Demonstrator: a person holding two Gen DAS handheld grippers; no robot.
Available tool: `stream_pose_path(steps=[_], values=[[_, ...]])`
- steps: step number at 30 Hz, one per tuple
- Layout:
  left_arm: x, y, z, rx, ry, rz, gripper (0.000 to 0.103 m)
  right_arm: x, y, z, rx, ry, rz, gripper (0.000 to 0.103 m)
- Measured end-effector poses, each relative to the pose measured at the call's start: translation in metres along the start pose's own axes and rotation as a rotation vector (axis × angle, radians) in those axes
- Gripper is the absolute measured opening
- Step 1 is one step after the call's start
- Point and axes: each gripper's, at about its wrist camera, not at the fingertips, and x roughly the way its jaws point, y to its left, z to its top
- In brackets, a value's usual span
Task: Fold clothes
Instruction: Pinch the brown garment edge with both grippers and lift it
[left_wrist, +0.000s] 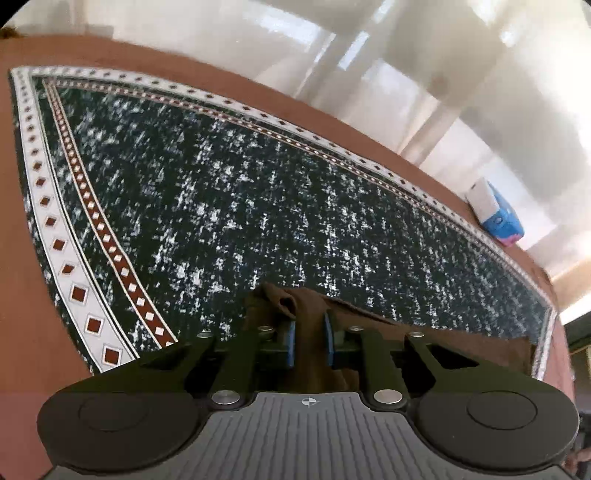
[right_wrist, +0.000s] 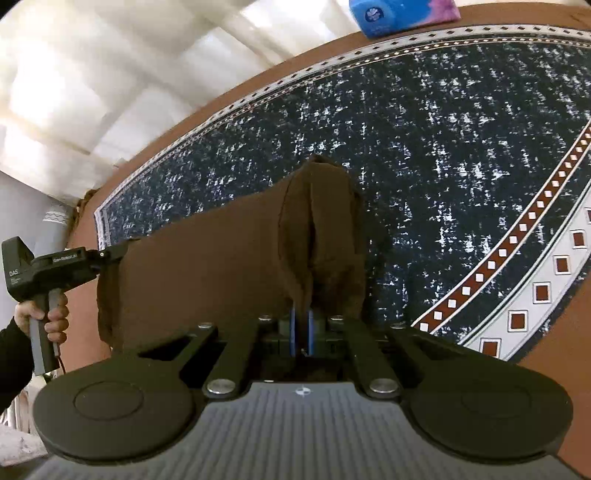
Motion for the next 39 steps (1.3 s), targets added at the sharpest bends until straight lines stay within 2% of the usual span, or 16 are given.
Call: stream_pose_path(steps=[2, 3, 4, 5, 7, 9, 12, 16, 21, 28, 30, 31, 32, 33, 34, 39], values=[[-0.005, 0.003, 0.000, -0.009, 0.009, -0.001, 0.022, 0.001, 0.001, -0.002, -0.016, -0.011, 0.001, 0.009], [-0.009, 0.001, 0.001, 0.007, 0.008, 0.020, 0.026, 0.000, 0.000, -0.003, -0.015, -0.016, 0.002, 0.016], [-0.017, -0.002, 0.000, 0.041, -0.001, 0.054, 0.040, -0.002, 0.001, -0.003, -0.007, -0.021, -0.002, 0.018], [-0.027, -0.006, -0.003, 0.083, -0.011, 0.078, 0.056, -0.007, 0.003, -0.004, -0.003, -0.032, -0.022, 0.027], [-0.048, -0.010, -0.010, 0.155, -0.019, 0.097, 0.054, -0.018, 0.011, -0.010, -0.006, -0.059, -0.046, 0.031], [-0.071, -0.013, -0.023, 0.210, -0.016, 0.075, 0.055, -0.031, 0.020, -0.018, -0.008, -0.084, -0.056, 0.039], [-0.092, -0.019, -0.056, 0.261, 0.044, 0.010, 0.056, -0.047, 0.036, -0.046, -0.026, -0.072, 0.015, 0.043], [-0.104, -0.025, -0.116, 0.267, 0.179, -0.088, 0.056, -0.043, 0.055, -0.092, -0.018, 0.012, 0.116, 0.043], [-0.110, -0.035, -0.175, 0.290, 0.285, -0.144, 0.056, -0.029, 0.062, -0.138, 0.025, 0.092, 0.141, 0.042], [-0.103, -0.034, -0.192, 0.243, 0.321, -0.171, 0.057, -0.026, 0.061, -0.165, 0.082, 0.110, 0.126, 0.042], [-0.098, -0.034, -0.196, 0.224, 0.334, -0.186, 0.055, -0.024, 0.058, -0.165, 0.105, 0.100, 0.131, 0.042], [-0.095, -0.034, -0.200, 0.221, 0.343, -0.194, 0.046, -0.024, 0.057, -0.165, 0.116, 0.095, 0.134, 0.042], [-0.092, -0.035, -0.203, 0.221, 0.350, -0.199, 0.018, -0.022, 0.057, -0.164, 0.122, 0.098, 0.144, 0.040], [-0.091, -0.036, -0.206, 0.221, 0.357, -0.202, 0.000, -0.021, 0.059, -0.164, 0.119, 0.109, 0.155, 0.019], [-0.091, -0.036, -0.208, 0.221, 0.357, -0.204, 0.000, -0.020, 0.060, -0.164, 0.116, 0.120, 0.166, 0.004], [-0.115, -0.032, -0.209, 0.264, 0.325, -0.200, 0.000, -0.048, 0.070, -0.161, 0.069, 0.081, 0.189, 0.005]])
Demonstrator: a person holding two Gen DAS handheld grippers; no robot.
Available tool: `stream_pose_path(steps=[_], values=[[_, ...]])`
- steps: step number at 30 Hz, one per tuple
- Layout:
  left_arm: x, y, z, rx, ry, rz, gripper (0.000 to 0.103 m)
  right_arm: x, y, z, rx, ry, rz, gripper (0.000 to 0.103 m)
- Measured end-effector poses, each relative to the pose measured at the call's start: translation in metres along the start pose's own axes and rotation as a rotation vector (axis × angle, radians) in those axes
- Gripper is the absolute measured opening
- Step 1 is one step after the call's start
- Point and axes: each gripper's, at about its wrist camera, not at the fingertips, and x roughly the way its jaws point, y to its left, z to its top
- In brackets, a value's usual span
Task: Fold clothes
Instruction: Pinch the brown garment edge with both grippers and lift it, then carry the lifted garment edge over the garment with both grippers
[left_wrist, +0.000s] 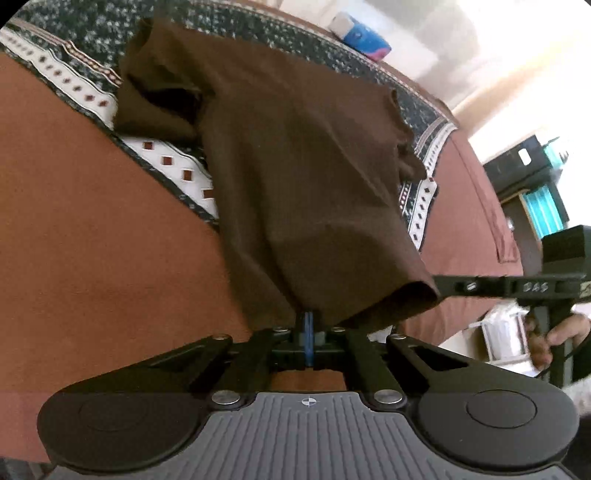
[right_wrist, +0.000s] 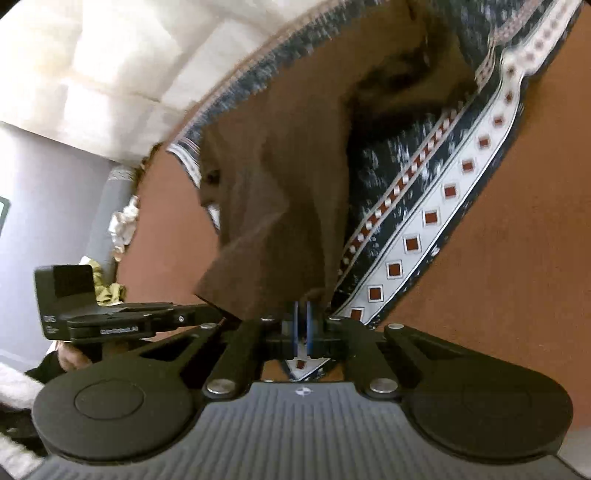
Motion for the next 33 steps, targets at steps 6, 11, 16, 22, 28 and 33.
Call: stream_pose_path(steps=[6, 11, 16, 22, 28, 33], values=[[0.002, 0.015, -0.012, 0.002, 0.048, 0.086, 0.000, 0.006, -0.009, -0.006, -0.019, 0.046, -0.078, 0.005], [-0.009, -0.015, -0.012, 0.172, 0.007, 0.084, 0.028, 0.005, -0.014, -0.012, -0.020, 0.054, -0.127, 0.008], [0.007, -0.047, -0.013, 0.318, 0.003, 0.122, 0.040, -0.003, 0.011, -0.012, -0.082, 0.002, -0.125, 0.036], [0.020, -0.052, -0.019, 0.373, -0.024, 0.234, 0.040, 0.017, 0.028, -0.022, -0.182, 0.047, -0.187, 0.041], [0.021, -0.047, -0.017, 0.332, -0.049, 0.270, 0.039, 0.024, 0.028, -0.030, -0.213, 0.041, -0.263, 0.041], [0.016, -0.033, -0.013, 0.239, -0.063, 0.257, 0.002, 0.029, 0.026, -0.030, -0.244, 0.023, -0.315, 0.041]])
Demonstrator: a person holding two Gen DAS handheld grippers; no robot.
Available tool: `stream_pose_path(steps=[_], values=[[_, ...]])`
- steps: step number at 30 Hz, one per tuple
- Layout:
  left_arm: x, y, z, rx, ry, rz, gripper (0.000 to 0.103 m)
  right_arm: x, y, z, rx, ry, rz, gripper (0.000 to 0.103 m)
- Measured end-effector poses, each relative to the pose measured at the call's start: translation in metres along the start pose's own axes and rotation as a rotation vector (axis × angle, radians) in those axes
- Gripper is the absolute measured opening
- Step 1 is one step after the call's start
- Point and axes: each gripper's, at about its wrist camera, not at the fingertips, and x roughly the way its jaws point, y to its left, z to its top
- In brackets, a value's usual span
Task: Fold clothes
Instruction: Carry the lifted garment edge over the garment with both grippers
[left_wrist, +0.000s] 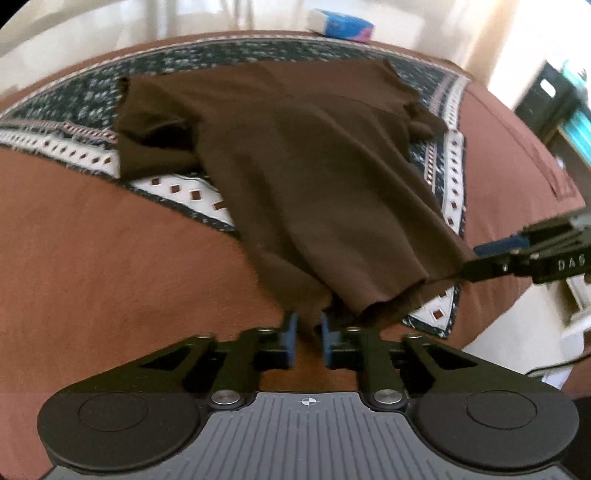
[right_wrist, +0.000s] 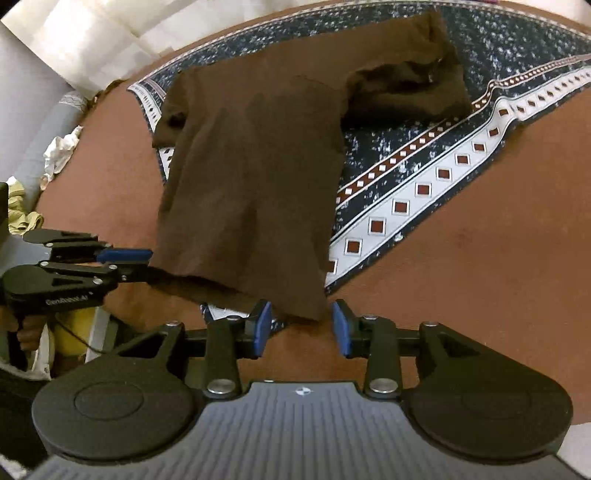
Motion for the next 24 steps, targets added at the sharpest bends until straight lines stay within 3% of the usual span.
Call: stream_pose_path(steps=[2, 3, 5, 11, 18, 19, 20, 22, 23, 24], values=[[-0.004, 0.006, -0.001, -0.035, -0.018, 0.002, 0.000, 0.003, 0.000, 0.001, -0.002, -0.005, -0.009, 0.041], [-0.007, 0.008, -0.001, -0.054, -0.028, 0.003, 0.000, 0.004, -0.001, 0.001, -0.003, -0.005, -0.008, 0.034], [-0.011, 0.016, -0.003, -0.097, -0.035, 0.001, 0.000, 0.003, -0.004, 0.002, 0.012, 0.002, 0.014, 0.005], [-0.012, 0.032, -0.008, -0.183, -0.011, -0.016, 0.000, -0.009, -0.002, 0.000, -0.058, 0.031, 0.065, 0.004], [-0.007, 0.028, -0.016, -0.073, 0.094, -0.057, 0.000, -0.004, -0.012, -0.003, -0.076, 0.102, 0.048, 0.003], [-0.010, 0.029, -0.016, -0.073, 0.091, -0.063, 0.006, -0.005, -0.014, -0.004, -0.073, 0.105, 0.047, 0.003], [-0.013, 0.030, -0.016, -0.074, 0.088, -0.070, 0.017, -0.007, -0.015, -0.003, -0.069, 0.099, 0.042, 0.007], [-0.020, 0.029, -0.012, -0.069, 0.064, -0.073, 0.024, -0.012, -0.017, -0.002, -0.056, 0.089, 0.051, 0.009], [-0.021, 0.029, -0.009, -0.066, 0.054, -0.075, 0.024, -0.015, -0.018, 0.000, -0.052, 0.077, 0.050, 0.018], [-0.021, 0.028, -0.006, -0.074, 0.050, -0.086, 0.025, -0.018, -0.019, 0.001, -0.049, 0.065, 0.049, 0.036]])
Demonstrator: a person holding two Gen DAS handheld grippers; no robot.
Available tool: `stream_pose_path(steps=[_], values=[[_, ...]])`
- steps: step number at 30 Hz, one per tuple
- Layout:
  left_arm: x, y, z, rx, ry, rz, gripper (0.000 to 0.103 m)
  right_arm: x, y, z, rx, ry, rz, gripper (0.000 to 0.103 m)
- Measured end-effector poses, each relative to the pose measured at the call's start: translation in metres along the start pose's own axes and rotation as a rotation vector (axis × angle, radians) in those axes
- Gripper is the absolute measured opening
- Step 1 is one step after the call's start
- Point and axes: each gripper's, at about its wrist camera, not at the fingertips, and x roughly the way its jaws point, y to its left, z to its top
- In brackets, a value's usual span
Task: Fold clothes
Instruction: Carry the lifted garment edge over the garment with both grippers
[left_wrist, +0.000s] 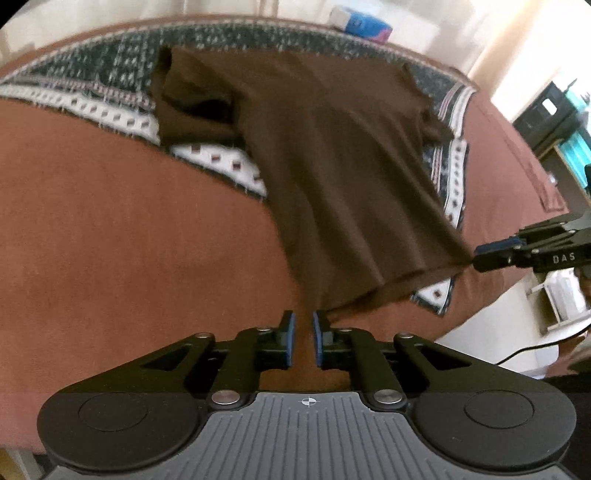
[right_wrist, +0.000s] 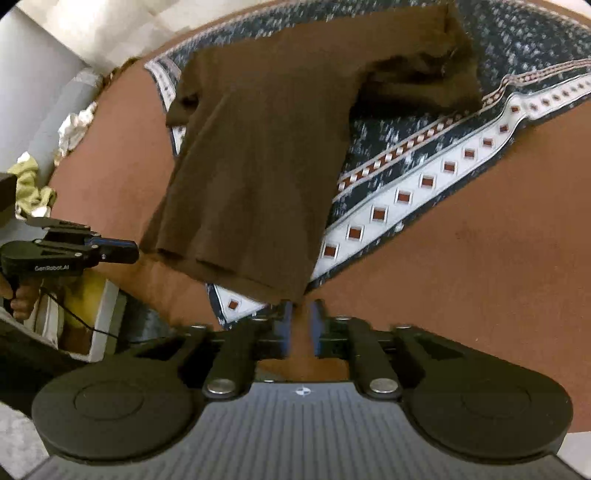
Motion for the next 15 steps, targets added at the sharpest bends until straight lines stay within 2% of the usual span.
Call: stream_pose_path(steps=[2, 4, 10, 11, 12, 13, 14, 15], values=[[0.006, 0.002, 0.007, -0.046, 0.005, -0.037, 0.034, -0.001, 0.000, 0.003, -0.014, -0.014, 0.002, 0.049], [0.013, 0.003, 0.012, -0.089, 0.012, -0.070, 0.042, 0.001, 0.001, 0.006, -0.024, -0.019, 0.009, 0.049], [0.027, -0.002, 0.012, -0.077, 0.057, -0.064, 0.045, 0.013, 0.004, 0.008, -0.026, 0.008, 0.026, 0.046], [0.028, -0.002, 0.012, -0.072, 0.062, -0.062, 0.042, 0.015, 0.003, 0.007, -0.020, 0.019, 0.029, 0.043], [0.029, -0.004, 0.012, -0.058, 0.064, -0.056, 0.021, 0.018, 0.003, 0.007, -0.015, 0.030, 0.031, 0.033], [0.030, -0.004, 0.012, -0.049, 0.065, -0.051, 0.000, 0.019, 0.002, 0.006, -0.009, 0.032, 0.035, 0.026], [0.031, -0.004, 0.012, -0.050, 0.067, -0.051, 0.000, 0.020, 0.000, 0.007, 0.001, 0.038, 0.042, 0.013], [0.031, -0.003, 0.013, -0.050, 0.067, -0.053, 0.000, 0.019, -0.002, 0.008, 0.010, 0.041, 0.049, 0.006]])
